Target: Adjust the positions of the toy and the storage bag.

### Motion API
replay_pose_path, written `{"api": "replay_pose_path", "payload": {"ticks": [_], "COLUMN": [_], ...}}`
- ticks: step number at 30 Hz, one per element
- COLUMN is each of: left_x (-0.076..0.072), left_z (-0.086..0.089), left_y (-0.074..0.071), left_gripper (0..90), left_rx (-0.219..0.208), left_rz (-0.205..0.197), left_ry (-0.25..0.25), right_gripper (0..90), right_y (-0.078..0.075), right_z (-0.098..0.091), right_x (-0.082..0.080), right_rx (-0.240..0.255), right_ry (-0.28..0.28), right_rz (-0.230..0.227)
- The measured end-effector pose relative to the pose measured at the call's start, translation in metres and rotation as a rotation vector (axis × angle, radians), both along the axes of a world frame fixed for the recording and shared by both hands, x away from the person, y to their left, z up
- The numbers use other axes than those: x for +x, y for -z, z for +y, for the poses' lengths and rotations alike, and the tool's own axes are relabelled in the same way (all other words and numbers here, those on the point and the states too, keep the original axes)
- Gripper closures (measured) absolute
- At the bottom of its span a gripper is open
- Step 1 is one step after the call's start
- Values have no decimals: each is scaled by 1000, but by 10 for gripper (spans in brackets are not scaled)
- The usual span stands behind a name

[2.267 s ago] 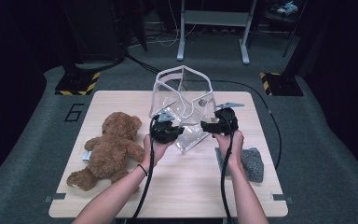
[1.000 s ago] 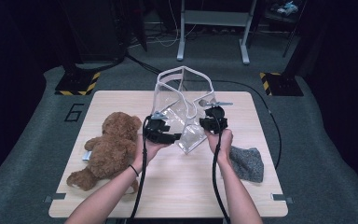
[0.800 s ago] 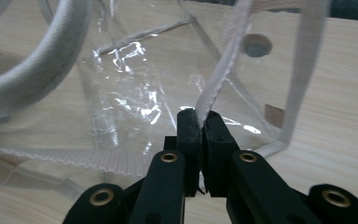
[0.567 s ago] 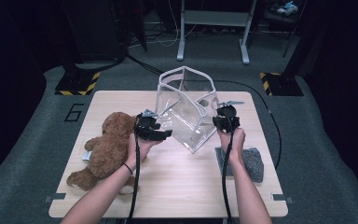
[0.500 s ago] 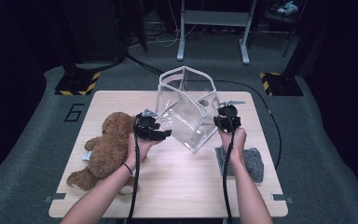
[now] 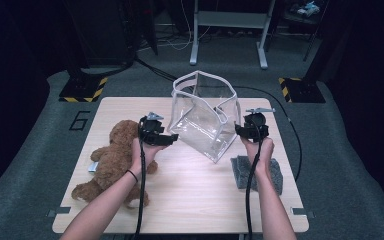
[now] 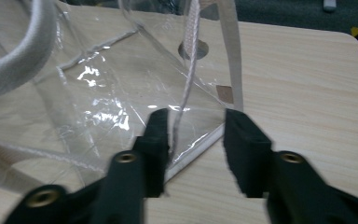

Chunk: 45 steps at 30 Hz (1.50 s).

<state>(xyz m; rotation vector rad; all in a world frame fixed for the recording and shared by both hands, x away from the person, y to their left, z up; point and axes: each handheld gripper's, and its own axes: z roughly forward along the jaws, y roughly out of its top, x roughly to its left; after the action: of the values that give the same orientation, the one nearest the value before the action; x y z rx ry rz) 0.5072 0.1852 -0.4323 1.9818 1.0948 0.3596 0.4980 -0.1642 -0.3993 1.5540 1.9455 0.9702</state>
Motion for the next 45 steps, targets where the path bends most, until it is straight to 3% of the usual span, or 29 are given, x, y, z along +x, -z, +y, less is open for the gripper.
{"api": "replay_pose_path", "payload": {"ticks": [5, 6, 7, 8, 9, 12, 15, 16, 19, 21, 23, 31, 36, 39, 41, 42, 45], "left_x": [9, 10, 10, 15, 19, 28, 35, 39, 45, 51, 57, 73, 80, 86, 89, 90, 91], "left_z": [4, 3, 3, 5, 5, 8, 9, 10, 10, 9, 6, -4, -14, -15, -15, -16, -17], "left_y": [-5, -6, -6, -8, -9, -11, -13, -13, -13, -16, -17, -22, -15, -14, -14, -14, -14], "left_gripper": [200, 183, 168, 152, 153, 142, 143, 148, 155, 165, 168, 165, 312, 386, 434, 462, 519], "left_rx": [-28, -20, -20, 5, -27, -26, -9, 18, 5, 17, 30, 48, 112, 90, 68, 82, 66], "left_rz": [-10, -25, -25, -22, -19, 1, -10, -15, -11, -29, -20, -22, -53, -29, -41, -36, -41], "left_ry": [-27, -38, -38, -26, -52, -54, -49, -37, -38, -32, -25, -28, -7, -23, -21, -20, -5], "right_gripper": [348, 290, 290, 228, 208, 171, 164, 164, 162, 163, 163, 166, 209, 243, 265, 272, 302], "right_y": [-4, -4, -4, -4, -3, -1, 1, 2, 1, 0, -1, -2, -3, -3, -3, -3, -3], "right_z": [-6, -7, -7, -5, -5, -1, 7, 11, 24, 31, 38, 54, 65, 69, 71, 72, 74], "right_x": [-18, -21, -21, -29, -32, -41, -51, -53, -58, -60, -62, -55, -49, -45, -44, -44, -43], "right_rx": [30, 28, 28, 31, 24, 28, 28, 27, 26, 23, 26, -1, -4, 1, 0, 2, -7], "right_ry": [-16, -29, -29, -48, -57, -90, -123, -137, -163, -179, -190, -183, -174, -159, -150, -154, -150], "right_rz": [-28, -30, -30, -35, -36, -36, -46, -51, -55, -70, -77, -76, -75, -70, -76, -81, -87]}}
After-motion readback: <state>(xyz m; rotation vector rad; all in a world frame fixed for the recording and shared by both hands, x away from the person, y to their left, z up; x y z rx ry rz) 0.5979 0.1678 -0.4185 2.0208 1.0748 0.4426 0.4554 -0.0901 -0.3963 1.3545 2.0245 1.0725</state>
